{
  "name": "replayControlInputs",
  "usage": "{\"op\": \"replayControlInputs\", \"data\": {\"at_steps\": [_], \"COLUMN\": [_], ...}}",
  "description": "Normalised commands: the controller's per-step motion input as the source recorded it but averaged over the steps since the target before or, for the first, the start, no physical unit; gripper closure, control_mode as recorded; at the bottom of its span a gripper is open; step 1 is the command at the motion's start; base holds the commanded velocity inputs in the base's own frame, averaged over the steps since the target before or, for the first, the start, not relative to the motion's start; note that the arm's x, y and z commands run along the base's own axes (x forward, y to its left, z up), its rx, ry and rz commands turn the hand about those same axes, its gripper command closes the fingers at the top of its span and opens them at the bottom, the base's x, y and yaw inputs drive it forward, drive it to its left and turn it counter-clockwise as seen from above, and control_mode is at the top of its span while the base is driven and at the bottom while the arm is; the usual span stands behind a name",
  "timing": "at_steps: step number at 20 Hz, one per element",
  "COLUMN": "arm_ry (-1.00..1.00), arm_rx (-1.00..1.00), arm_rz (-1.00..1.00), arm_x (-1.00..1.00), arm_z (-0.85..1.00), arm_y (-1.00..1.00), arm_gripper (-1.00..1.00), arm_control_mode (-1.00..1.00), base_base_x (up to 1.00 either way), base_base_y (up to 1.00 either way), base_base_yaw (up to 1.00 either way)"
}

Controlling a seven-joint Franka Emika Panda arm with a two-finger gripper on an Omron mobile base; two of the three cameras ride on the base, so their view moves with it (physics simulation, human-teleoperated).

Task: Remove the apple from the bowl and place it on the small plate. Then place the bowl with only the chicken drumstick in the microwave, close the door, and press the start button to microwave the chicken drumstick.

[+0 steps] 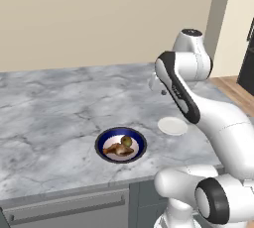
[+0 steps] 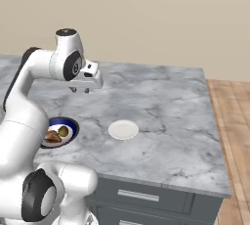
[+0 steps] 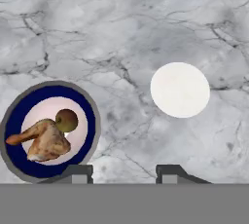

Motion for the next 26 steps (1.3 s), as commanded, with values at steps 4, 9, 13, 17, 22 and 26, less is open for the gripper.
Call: {"op": "replayControlInputs", "data": {"at_steps": [4,9,13,17,22,26], "arm_ry": [0.00,0.19,0.10,0.08,0.08,0.04], "arm_rx": [0.00,-0.02,-0.03,-0.02,-0.06,-0.01], "arm_rz": [0.00,-0.15,-0.29,-0.32,-0.12,-0.06], "arm_x": [-0.39,0.25,0.40,0.09,-0.06,0.01], "arm_z": [-0.24,-0.89,-0.64,-0.56,-0.53,-0.55], "arm_y": [0.28,1.00,0.96,0.75,0.26,0.17], "arm_gripper": [-1.00,-1.00,-1.00,-1.00,-1.00,-1.00], "arm_control_mode": [-1.00,-1.00,-1.00,-1.00,-1.00,-1.00], "base_base_x": [0.00,0.00,0.00,0.00,0.00,0.00], "base_base_y": [0.00,0.00,0.00,0.00,0.00,0.00], "base_base_yaw": [0.00,0.00,0.00,0.00,0.00,0.00]}}
